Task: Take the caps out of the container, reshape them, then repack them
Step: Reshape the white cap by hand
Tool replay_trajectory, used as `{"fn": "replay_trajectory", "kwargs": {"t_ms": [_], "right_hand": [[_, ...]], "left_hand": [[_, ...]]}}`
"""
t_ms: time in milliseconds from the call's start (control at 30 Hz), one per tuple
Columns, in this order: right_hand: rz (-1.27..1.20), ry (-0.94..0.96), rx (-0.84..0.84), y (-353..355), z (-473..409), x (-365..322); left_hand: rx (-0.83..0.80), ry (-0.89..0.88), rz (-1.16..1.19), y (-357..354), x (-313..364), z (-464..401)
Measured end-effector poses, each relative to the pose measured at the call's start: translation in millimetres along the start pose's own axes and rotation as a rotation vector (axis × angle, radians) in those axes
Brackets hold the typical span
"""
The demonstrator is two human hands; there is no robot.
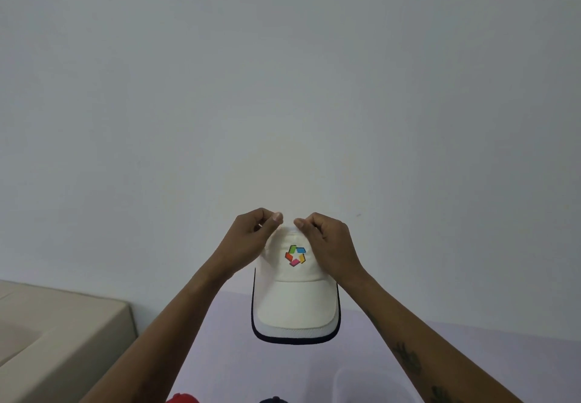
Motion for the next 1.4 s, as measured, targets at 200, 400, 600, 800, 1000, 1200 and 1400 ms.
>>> {"fn": "replay_trajectory", "kwargs": {"t_ms": [200,400,600,800,1000,1200,1400], "right_hand": [[0.008,0.096,0.008,-3,2,-19],[-0.026,0.091,0.033,-6,1,-23],[-0.016,0.026,0.1,-8,3,-13],[-0.107,-0.042,0.155,2,5,3],[-0.146,-0.028,0.173,6,3,5],[-0.12,-0.082,0.126,-10,6,15],[-0.036,-0.027,0.157,-14,2,8]], "left_hand": [[-0.028,-0.057,-0.195,-20,25,-23],[0.161,-0.08,-0.298,-3,18,-16],[0.18,-0.037,-0.364,-1,3,-11],[0.011,-0.025,-0.168,-11,-10,-6],[-0.061,0.039,-0.041,-18,-41,4],[0.153,-0.009,-0.034,-4,-36,-1],[0.224,-0.025,-0.006,-3,-31,-1]]}}
Point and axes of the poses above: each hand's wrist, its own z-axis away from the middle knuckle, its own y-axis out of the back of the hand, x = y × z, the point moved 10 cm from there along -z, towards the middle knuckle, and after that the axes turned 7 degrees about -y, right-handed, at the moved point
